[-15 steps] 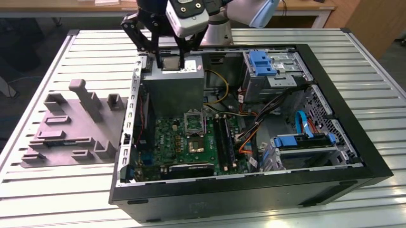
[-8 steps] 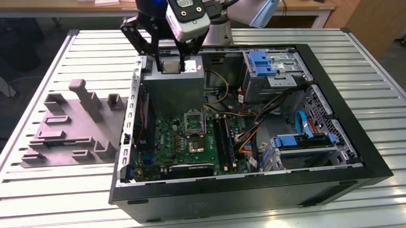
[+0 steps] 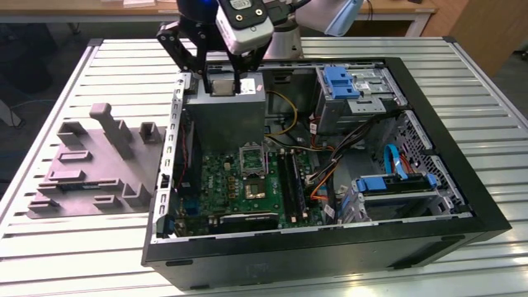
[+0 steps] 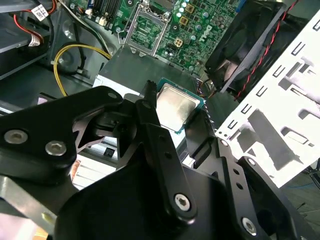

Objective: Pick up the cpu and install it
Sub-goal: 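Pick up the cpu and move it towards the insertion slot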

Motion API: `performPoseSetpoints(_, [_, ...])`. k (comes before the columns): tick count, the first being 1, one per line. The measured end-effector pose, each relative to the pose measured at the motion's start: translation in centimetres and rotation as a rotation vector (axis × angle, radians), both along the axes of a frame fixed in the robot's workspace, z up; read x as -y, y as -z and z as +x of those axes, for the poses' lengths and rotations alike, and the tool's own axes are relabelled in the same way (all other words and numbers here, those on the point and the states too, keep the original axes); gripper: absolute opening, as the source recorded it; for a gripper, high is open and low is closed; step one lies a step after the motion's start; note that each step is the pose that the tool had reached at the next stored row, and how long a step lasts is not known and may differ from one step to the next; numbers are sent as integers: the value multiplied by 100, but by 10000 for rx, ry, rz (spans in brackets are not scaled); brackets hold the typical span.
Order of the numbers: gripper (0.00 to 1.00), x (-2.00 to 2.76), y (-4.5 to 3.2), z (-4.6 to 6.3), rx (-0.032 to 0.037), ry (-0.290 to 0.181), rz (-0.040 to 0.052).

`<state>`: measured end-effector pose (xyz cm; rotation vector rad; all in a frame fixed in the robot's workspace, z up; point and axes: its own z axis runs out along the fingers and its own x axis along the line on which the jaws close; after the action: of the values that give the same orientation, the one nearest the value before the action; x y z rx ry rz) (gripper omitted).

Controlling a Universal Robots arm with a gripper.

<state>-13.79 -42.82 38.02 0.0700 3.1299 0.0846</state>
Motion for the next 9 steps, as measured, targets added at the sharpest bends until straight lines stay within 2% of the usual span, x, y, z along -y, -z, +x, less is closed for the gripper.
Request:
performPoseSetpoints(5, [47, 12, 2, 39, 0, 2, 0])
performPoseSetpoints(9, [47, 13, 3, 140, 0, 1, 0])
